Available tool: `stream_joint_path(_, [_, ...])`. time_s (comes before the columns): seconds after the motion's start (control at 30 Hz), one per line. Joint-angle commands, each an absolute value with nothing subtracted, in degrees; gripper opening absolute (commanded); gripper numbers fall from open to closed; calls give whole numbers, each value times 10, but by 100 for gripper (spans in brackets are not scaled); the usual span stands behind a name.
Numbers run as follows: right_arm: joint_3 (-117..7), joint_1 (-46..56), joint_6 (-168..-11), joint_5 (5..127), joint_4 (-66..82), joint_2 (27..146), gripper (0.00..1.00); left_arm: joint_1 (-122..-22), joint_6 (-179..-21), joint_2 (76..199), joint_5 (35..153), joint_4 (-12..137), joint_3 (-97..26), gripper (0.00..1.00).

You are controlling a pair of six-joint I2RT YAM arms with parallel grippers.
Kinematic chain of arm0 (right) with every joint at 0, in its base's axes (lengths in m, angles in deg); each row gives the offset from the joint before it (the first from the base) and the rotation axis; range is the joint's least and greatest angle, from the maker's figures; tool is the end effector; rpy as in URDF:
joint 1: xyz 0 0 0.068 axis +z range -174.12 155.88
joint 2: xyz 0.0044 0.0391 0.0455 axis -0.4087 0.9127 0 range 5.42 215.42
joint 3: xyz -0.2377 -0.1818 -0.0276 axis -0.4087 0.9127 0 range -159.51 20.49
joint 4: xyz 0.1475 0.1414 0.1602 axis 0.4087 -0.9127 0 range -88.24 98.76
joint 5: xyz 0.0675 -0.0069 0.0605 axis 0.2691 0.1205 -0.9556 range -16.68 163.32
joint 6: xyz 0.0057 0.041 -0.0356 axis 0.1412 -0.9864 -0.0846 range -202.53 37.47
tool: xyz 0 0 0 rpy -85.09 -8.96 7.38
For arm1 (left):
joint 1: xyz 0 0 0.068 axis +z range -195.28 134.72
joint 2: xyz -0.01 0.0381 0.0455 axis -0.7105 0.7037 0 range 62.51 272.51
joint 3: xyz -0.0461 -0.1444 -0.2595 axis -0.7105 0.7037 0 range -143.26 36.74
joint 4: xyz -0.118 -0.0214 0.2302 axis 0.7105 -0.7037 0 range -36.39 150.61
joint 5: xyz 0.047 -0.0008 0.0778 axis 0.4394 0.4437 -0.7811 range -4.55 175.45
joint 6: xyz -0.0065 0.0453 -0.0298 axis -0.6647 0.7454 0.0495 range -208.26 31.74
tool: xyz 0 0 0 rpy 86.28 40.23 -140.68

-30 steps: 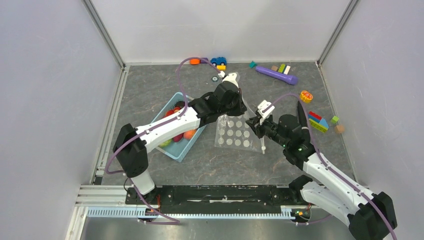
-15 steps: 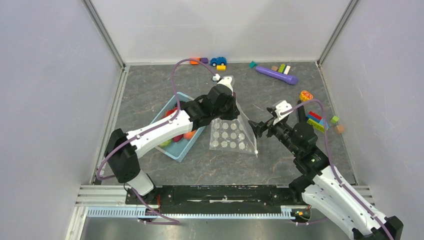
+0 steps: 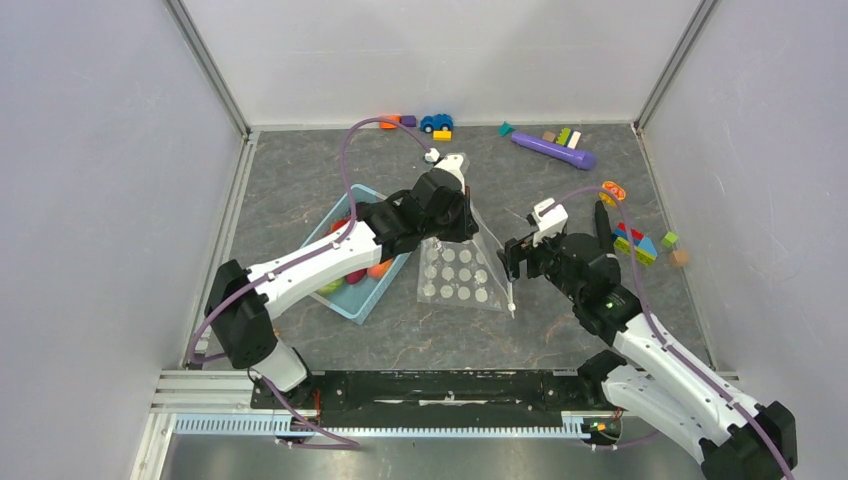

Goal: Place the food in the zip-top bag and seal the zipper
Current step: Open the zipper of the food storage bag.

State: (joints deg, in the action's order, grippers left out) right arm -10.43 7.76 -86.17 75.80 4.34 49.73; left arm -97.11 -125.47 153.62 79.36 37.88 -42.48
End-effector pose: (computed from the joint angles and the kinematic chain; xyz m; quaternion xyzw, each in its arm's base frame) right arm 0.1421 0.0865 0.2861 -0.1847 0.7866 0.1631 0.5662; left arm 0.2295 -0.2860 0.3518 0.0881 0.8802 -0.2918 0.3639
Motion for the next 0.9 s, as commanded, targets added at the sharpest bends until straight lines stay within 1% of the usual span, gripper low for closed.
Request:
stream_joint_path(0.0, [-88, 80, -883, 773, 70, 507, 86, -971, -1234, 1507, 809, 381, -419, 2])
stream_joint_path(0.07, [-72, 80, -891, 740, 101, 511, 81, -971, -1230, 1508, 824, 381, -421, 2])
stream_joint_path(0.1, [-65, 80, -896, 721, 123, 513, 75, -971, -1230, 1510, 830, 382, -422, 2])
stream_joint_path(0.17, [-45, 80, -909, 683, 165, 515, 54, -971, -1233, 1519, 847, 386, -425, 2])
stream_joint_path(0.2, [-40, 80, -912, 672, 181, 516, 40, -971, -1235, 1522, 852, 388, -426, 2])
stream_joint_path(0.23, [-39, 80, -912, 668, 191, 518, 29, -971, -1234, 1523, 872, 391, -426, 2])
stream_joint_path(0.3, [-47, 80, -913, 685, 191, 519, 0, -971, -1234, 1520, 883, 403, -421, 2])
stream_joint_path(0.33, [-52, 80, -915, 701, 186, 517, 0, -971, -1234, 1519, 881, 406, -421, 7])
stream_joint_path(0.37, [-64, 80, -912, 717, 175, 515, 0, -971, -1233, 1519, 880, 404, -424, 31])
stream_joint_path(0.4, [-82, 80, -908, 739, 152, 515, 0, -971, -1230, 1520, 883, 400, -428, 60])
stream_joint_path(0.43, [-102, 80, -904, 765, 125, 517, 0, -971, -1226, 1519, 889, 399, -432, 95])
stream_joint_path(0.47, [-132, 80, -900, 798, 82, 524, 0, -971, -1224, 1521, 895, 399, -436, 99])
stream_joint_path(0.53, [-194, 80, -899, 875, -24, 539, 0, -971, -1222, 1525, 908, 403, -445, 100])
stream_joint_path(0.7, [-370, 80, -957, 1148, -275, 584, 0, -971, -1221, 1515, 979, 450, -434, 100])
stream_joint_path(0.8, [-436, 79, -985, 1229, -346, 597, 0, -971, -1221, 1496, 1003, 491, -407, 100])
stream_joint_path(0.87, [-453, 80, -988, 1231, -358, 603, 0, -971, -1215, 1486, 1006, 495, -400, 100])
